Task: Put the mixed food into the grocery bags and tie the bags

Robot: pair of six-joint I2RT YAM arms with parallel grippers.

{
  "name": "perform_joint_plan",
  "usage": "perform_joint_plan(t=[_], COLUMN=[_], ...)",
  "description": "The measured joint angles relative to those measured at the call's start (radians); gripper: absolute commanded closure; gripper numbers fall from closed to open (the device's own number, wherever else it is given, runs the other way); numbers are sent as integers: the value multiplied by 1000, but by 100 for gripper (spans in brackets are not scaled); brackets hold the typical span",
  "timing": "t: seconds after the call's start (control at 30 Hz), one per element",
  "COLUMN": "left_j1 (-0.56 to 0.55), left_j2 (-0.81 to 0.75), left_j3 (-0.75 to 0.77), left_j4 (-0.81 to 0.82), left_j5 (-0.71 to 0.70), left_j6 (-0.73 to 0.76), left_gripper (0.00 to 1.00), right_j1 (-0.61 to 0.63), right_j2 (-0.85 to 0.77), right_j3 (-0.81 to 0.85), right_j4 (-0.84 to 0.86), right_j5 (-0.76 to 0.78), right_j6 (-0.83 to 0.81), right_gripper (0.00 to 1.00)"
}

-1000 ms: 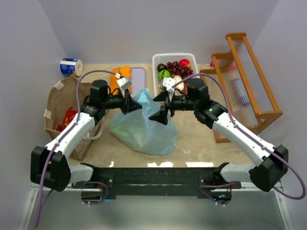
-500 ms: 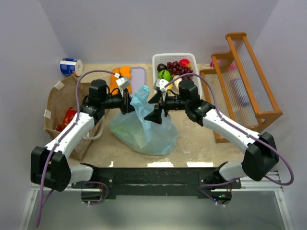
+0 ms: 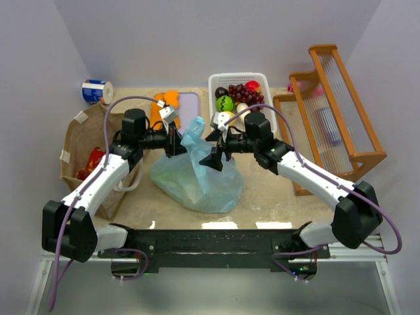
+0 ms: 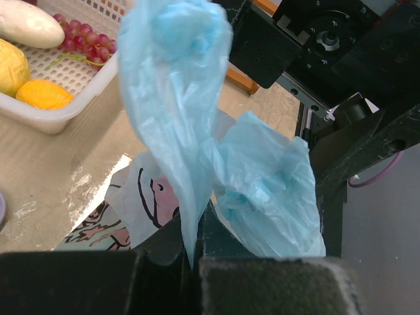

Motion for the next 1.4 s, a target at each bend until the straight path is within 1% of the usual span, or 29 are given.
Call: perform_joint_plan(t=[0.1,0.13,0.2,0.3,0.33,0.37,0.4,0.43,0.47,0.5,0.53,0.6,0.63,0.67,0.7,0.77,0.8,0.87,0.9,1.0,1.07,1.3,1.33,1.4], left_j1=[0,0,0,0,0,0,0,0,0,0,0,0,0,1,3,13,20,41,51,79,84,84,84,84], left_j2=[0,0,0,0,0,1,2,2,2,2,2,2,2,2,2,2,2,-4,-10,-46,-68,-105,-105,-101], left_j3=[0,0,0,0,0,0,0,0,0,0,0,0,0,1,1,6,9,11,12,16,35,101,109,123], left_j4=[3,4,6,8,8,8,8,8,7,3,-2,-23,-31,-42,-51,-77,-86,-103,-111,-156,-198,-326,-335,-348], left_j5=[5,5,4,-3,-5,-6,-6,-8,-11,-13,-17,-37,-46,-60,-72,-91,-100,-116,-122,-140,-138,-74,-60,-35], left_j6=[0,0,0,0,0,0,0,0,0,0,1,5,10,18,26,43,50,62,72,116,159,285,293,308], left_gripper=[100,100,100,100,100,100,100,100,100,100,100,100,95,88,69,52,41,33,24,18,16,11,7,4], right_j1=[0,0,0,11,19,28,38,48,56,63,66,66,66,65,65,65,65,64,64,58,51,40,40,40], right_j2=[11,20,59,97,101,105,105,105,105,105,105,103,101,98,95,87,83,82,82,82,82,116,126,143], right_j3=[17,30,71,93,94,94,95,96,98,100,100,100,100,100,100,100,102,114,120,156,185,268,275,288], right_j4=[-19,-29,-48,-75,-91,-104,-114,-122,-128,-130,-130,-133,-136,-139,-146,-164,-177,-214,-225,-281,-317,-397,-405,-422], right_j5=[-15,-28,-59,-77,-76,-75,-75,-71,-67,-56,-46,-21,-9,2,14,32,36,40,41,46,48,44,41,34], right_j6=[-20,-24,-24,-27,-26,-26,-25,-23,-21,-14,-8,-1,7,7,10,10,8,0,-4,-23,-38,-77,-82,-88], right_gripper=[5,8,11,30,41,49,64,69,72,82,89,100,100,100,100,100,100,100,100,100,100,100,100,100])
